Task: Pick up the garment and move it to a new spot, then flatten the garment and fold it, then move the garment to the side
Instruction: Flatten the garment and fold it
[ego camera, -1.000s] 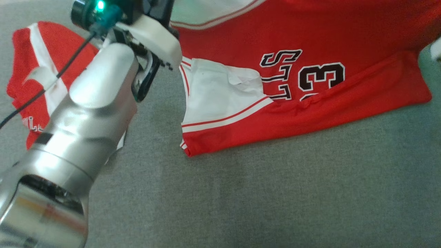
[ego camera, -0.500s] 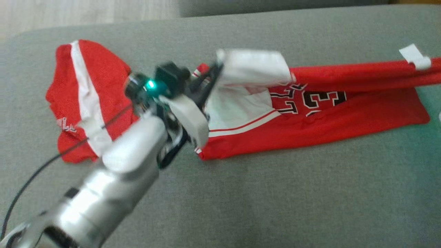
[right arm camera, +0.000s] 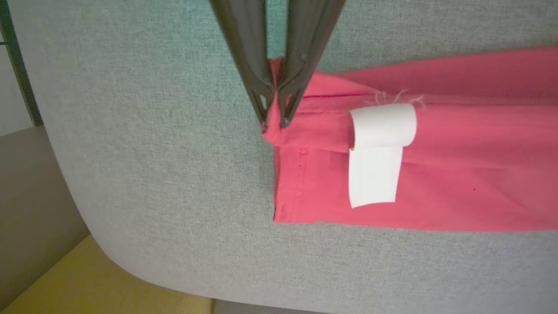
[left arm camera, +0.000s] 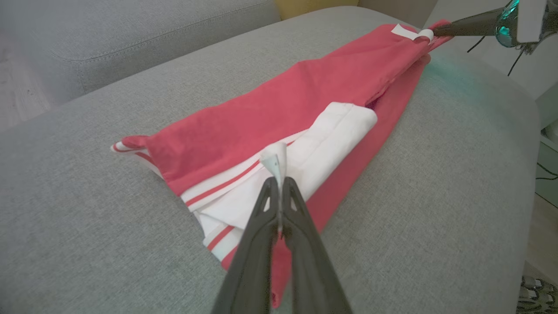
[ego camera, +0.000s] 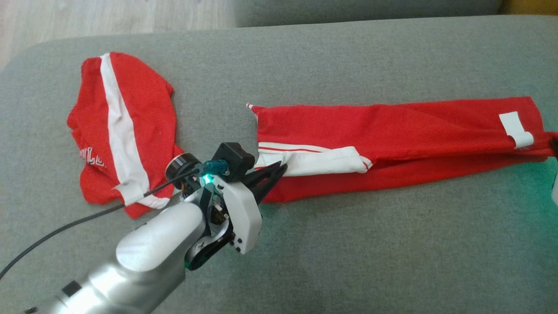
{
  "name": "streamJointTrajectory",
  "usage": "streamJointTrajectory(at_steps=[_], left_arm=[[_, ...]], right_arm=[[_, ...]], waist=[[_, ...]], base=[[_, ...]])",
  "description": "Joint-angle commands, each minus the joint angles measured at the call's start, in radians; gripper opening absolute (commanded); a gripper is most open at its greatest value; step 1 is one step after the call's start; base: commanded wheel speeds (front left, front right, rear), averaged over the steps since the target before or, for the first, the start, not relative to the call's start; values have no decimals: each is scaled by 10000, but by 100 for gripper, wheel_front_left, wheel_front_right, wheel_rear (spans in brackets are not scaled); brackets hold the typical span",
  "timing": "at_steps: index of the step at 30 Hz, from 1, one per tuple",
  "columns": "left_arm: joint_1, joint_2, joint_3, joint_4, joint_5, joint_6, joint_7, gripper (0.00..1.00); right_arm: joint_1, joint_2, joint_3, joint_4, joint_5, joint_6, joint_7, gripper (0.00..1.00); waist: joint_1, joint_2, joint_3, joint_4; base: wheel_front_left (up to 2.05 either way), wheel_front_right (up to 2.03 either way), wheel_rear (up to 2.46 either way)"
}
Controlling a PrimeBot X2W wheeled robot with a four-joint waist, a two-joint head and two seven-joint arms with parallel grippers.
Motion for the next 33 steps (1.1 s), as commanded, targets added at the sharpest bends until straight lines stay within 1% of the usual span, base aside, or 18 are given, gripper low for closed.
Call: streamJointTrajectory(at_steps=[1, 5, 8, 9, 10, 11, 13, 16, 18, 21, 24, 27, 28, 29, 30, 32, 33], left_arm=[[-269, 289, 351, -301, 62, 80, -7, 0], [-305, 396, 225, -333, 187, 229, 239, 0], [-296, 420, 123, -350, 108, 217, 531, 0], [-279, 425, 99, -351, 51, 228, 659, 0], [-275, 440, 101, -350, 25, 296, 756, 0], [-301, 446, 150, -368, 55, 433, 746, 100], [-407, 487, 274, -434, 201, 659, 552, 100], [-520, 534, 542, -508, 297, 952, 179, 100], [-540, 515, 847, -548, 279, 1222, -227, 100], [-506, 395, 1482, -620, 214, 1755, -1159, 100], [-339, 229, 2192, -647, 98, 2300, -2290, 100], [-6, 24, 2931, -621, -60, 2857, -3540, 100], [318, -137, 3367, -604, -194, 3146, -4203, 100], [488, -196, 3544, -611, -179, 3281, -4404, 100], [488, -196, 3544, -611, -179, 3281, -4404, 100], [886, -317, 3860, -671, 28, 3604, -4637, 100], [1152, -439, 4016, -736, 94, 3691, -4687, 100]], right_arm=[[-24, -504, 80, -220, 19, -7, -15, 0], [-230, -573, 380, -215, -77, -7, -32, 0], [-419, -550, 461, -71, -72, -7, -110, 0], [-496, -525, 435, 15, -91, -7, -215, 31], [-559, -421, 359, 115, 17, -7, -247, 100], [-632, -294, 291, 125, 185, -7, -276, 100], [-834, -107, 44, 62, 578, -7, -462, 100], [-1104, -130, -93, -161, 661, -7, -888, 100], [-1290, -41, -390, -368, 909, -7, -1289, 100], [-1496, 165, -825, -859, 1147, -7, -2033, 100], [-1526, 577, -1253, -1541, 1266, -7, -2865, 100], [-1379, 1183, -1789, -2226, 1048, -7, -3749, 100], [-1149, 1789, -2343, -2691, 911, -7, -4098, 100], [-965, 2091, -2629, -2935, 771, -7, -4204, 100], [-965, 2091, -2629, -2935, 771, -7, -4204, 100], [-481, 2752, -3298, -3444, 387, -7, -4346, 100], [-171, 3132, -3647, -3695, 160, -7, -4385, 100]], waist=[[0, 0, 56, -38], [0, 0, 307, -161], [0, 0, 430, -242], [0, 0, 453, -268], [0, 0, 467, -296], [0, 0, 477, -329], [0, 0, 454, -403], [0, 0, 295, -460], [0, 0, 130, -498], [0, 0, -150, -539], [0, 0, -436, -569], [0, 0, -729, -603], [0, 0, -921, -619], [0, 0, -1002, -620], [0, 0, -1002, -620], [0, 0, -1127, -620], [0, 0, -1183, -621]], base=[[0, 0, 0], [0, 0, 0], [0, 0, 0], [0, 0, 0], [0, 0, 0], [0, 0, 0], [0, 0, 0], [0, 0, 0], [0, 0, 0], [0, 0, 0], [0, 0, 0], [0, 0, 0], [0, 0, 0], [0, 0, 0], [0, 0, 0], [0, 0, 0], [0, 0, 0]])
